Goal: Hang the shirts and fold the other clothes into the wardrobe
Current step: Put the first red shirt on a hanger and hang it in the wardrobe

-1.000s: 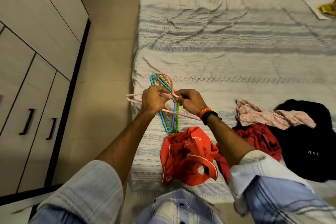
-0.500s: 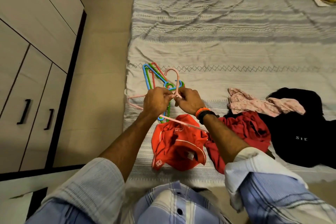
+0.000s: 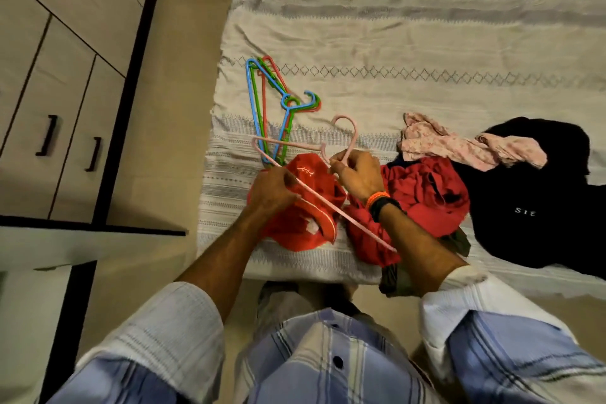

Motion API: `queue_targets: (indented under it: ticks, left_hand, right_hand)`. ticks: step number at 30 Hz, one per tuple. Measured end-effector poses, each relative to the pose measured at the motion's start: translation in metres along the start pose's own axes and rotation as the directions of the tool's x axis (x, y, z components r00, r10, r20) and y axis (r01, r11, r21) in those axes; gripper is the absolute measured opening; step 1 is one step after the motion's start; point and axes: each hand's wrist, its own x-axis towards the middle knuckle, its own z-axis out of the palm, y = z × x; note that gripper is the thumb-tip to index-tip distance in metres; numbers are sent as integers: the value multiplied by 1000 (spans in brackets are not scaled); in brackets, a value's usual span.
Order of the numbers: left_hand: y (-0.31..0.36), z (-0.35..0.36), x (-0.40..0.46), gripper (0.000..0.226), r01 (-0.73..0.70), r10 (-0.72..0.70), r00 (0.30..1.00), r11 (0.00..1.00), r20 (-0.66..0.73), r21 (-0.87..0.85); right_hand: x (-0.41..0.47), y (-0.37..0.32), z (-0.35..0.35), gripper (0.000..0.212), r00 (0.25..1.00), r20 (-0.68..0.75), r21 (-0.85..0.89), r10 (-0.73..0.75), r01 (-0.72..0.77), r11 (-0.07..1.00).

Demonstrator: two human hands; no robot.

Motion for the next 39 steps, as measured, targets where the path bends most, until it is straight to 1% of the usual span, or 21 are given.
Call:
queue_targets:
  ticks: [2, 4, 6, 7, 10, 11, 14, 16, 18, 19, 21, 23, 25, 27, 28, 29, 32, 34, 36, 38, 39]
  left_hand:
    - [2, 15, -6, 43, -4, 7, 1000, 995, -31, 97]
    - [2, 27, -9, 50, 23, -4, 996, 976, -85, 217]
    - [0, 38, -9, 53, 84, -58, 993, 962, -107, 259]
    - [-4, 42, -7, 51, 101, -75, 991, 963, -111, 251]
    - [-9, 47, 0, 38, 106, -83, 988, 979, -132, 172]
    - [-11, 48, 1, 37, 117, -99, 985, 985, -141, 127]
    - [-9, 46, 6, 52, 190, -191, 974, 982, -119, -22]
    - [-4, 39, 8, 54, 229, -245, 965, 960, -91, -160]
    - [7, 25, 12, 50, 257, -304, 948, 905, -92, -338]
    - [12, 18, 15, 49, 263, -335, 937, 864, -98, -430]
    - [23, -1, 21, 49, 243, -377, 918, 779, -123, -578]
    - [35, -26, 28, 49, 188, -391, 906, 716, -164, -673]
    - [47, -50, 35, 45, 116, -366, 913, 655, -179, -747]
    - [61, -77, 38, 35, 28, -306, 931, 606, -200, -795]
    - [67, -89, 41, 32, -12, -292, 932, 564, -213, -825]
    - [70, -100, 45, 32, -28, -297, 934, 496, -200, -868]
    - [78, -140, 55, 25, -51, -300, 945, 250, -128, -967]
    - [84, -165, 56, 20, -89, -306, 943, 146, -130, -985]
    - [85, -189, 60, 21, -130, -320, 934, 117, -162, -985]
    - [81, -212, 66, 19, -165, -328, 925, 113, -194, -980]
    - [78, -222, 70, 20, -169, -335, 920, 128, -203, -977]
  right_hand:
    - [-8, 10, -3, 10, 999, 8, 46, 39, -40, 998]
    - [-15, 18, -4, 12, 998, 10, 89, 56, -57, 994]
    - [-19, 27, -2, 18, 997, 20, 133, 75, -77, 988]
    - [-21, 32, 0, 21, 996, 28, 154, 80, -83, 984]
    - [-26, 36, 4, 21, 996, 30, 218, 86, -91, 972]
    - [-28, 37, 8, 22, 996, 32, 232, 87, -92, 968]
    - [-28, 35, 14, 23, 995, 36, 283, 93, -99, 954]
    - [-28, 28, 14, 20, 996, 26, 307, 85, -89, 948]
    - [-25, 14, 11, 14, 998, -4, 337, 65, -60, 939]
    - [-23, 8, 8, 18, 998, -25, 347, 52, -40, 937]
    - [-17, -9, 1, 25, 998, -59, 364, 21, 2, 932]
    - [-11, -28, -9, 25, 997, -73, 422, -11, 41, 906]
    - [-4, -47, -18, 25, 996, -71, 478, -44, 73, 875]
    - [1, -69, -30, 26, 994, -77, 511, -77, 106, 853]
    - [5, -79, -35, 24, 992, -74, 535, -98, 122, 836]
    - [7, -89, -40, 22, 990, -75, 559, -121, 142, 817]
    - [12, -125, -52, 22, 978, -89, 612, -188, 202, 765]
    - [16, -139, -54, 23, 970, -100, 593, -220, 236, 770]
    - [21, -153, -53, 22, 963, -118, 552, -244, 268, 789]
    - [28, -166, -52, 21, 955, -129, 508, -266, 294, 810]
    - [30, -171, -52, 21, 954, -123, 494, -273, 298, 817]
